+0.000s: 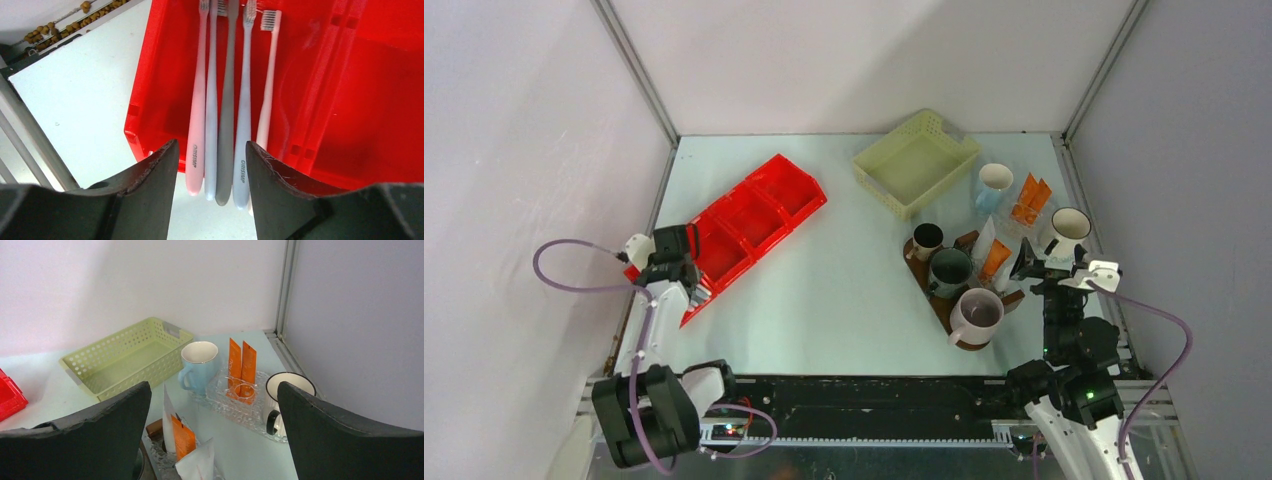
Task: Prepare toiletry sets of a toothbrush and toothpaste on the tray
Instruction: Pick up the toothbrush from the storage box.
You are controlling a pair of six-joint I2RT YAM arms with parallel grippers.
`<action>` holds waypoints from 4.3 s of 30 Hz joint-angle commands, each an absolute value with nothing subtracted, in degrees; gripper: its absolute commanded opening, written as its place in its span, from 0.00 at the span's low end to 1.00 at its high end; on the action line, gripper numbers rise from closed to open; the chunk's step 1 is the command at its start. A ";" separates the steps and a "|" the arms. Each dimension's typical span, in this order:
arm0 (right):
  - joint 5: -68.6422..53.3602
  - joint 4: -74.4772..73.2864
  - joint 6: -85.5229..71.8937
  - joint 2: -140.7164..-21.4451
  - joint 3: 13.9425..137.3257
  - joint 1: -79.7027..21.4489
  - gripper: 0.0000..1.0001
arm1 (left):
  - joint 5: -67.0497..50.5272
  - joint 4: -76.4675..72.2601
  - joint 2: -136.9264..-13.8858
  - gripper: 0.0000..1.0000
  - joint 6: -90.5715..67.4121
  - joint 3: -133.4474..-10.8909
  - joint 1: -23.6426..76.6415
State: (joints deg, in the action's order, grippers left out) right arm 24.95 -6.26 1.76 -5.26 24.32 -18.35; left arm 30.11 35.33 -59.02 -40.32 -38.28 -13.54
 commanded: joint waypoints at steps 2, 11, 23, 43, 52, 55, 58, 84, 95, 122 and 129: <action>26.89 -2.27 3.57 -3.19 23.13 -19.68 0.99 | 32.55 35.51 -63.24 0.57 -42.19 -41.06 -14.75; 28.66 -0.61 4.23 -3.15 21.20 -20.46 1.00 | 30.60 33.73 -68.41 0.53 -42.70 -40.96 -16.21; 28.18 1.19 4.41 -4.95 20.48 -21.20 0.99 | 27.86 32.32 -67.69 0.46 -42.90 -40.22 -17.11; 27.76 1.35 4.67 -6.83 20.44 -22.04 1.00 | 30.27 34.57 -65.85 0.36 -46.67 -39.18 -17.53; 27.62 1.30 4.71 -7.09 20.40 -22.14 0.99 | 28.46 34.21 -67.69 0.35 -47.09 -38.63 -18.71; 27.60 1.41 4.77 -7.12 20.39 -22.22 0.99 | 27.93 34.01 -68.30 0.36 -47.33 -38.44 -18.83; 27.67 1.48 4.75 -7.12 20.31 -22.22 0.99 | 27.47 33.77 -68.65 0.36 -47.64 -38.10 -18.91; 27.13 1.92 4.97 -7.12 19.95 -22.51 0.99 | 32.98 37.31 -63.57 0.40 -47.73 -39.44 -19.17; 27.11 1.88 5.05 -7.14 19.97 -22.66 0.99 | 30.10 36.27 -67.13 0.34 -47.92 -39.21 -19.20; 27.09 2.04 5.02 -5.63 19.84 -22.92 0.99 | 26.71 38.14 -61.99 0.04 -46.72 -41.72 -19.08; 27.16 2.17 5.03 -5.05 19.85 -23.03 1.00 | 24.96 40.16 -56.26 0.00 -47.10 -43.01 -18.93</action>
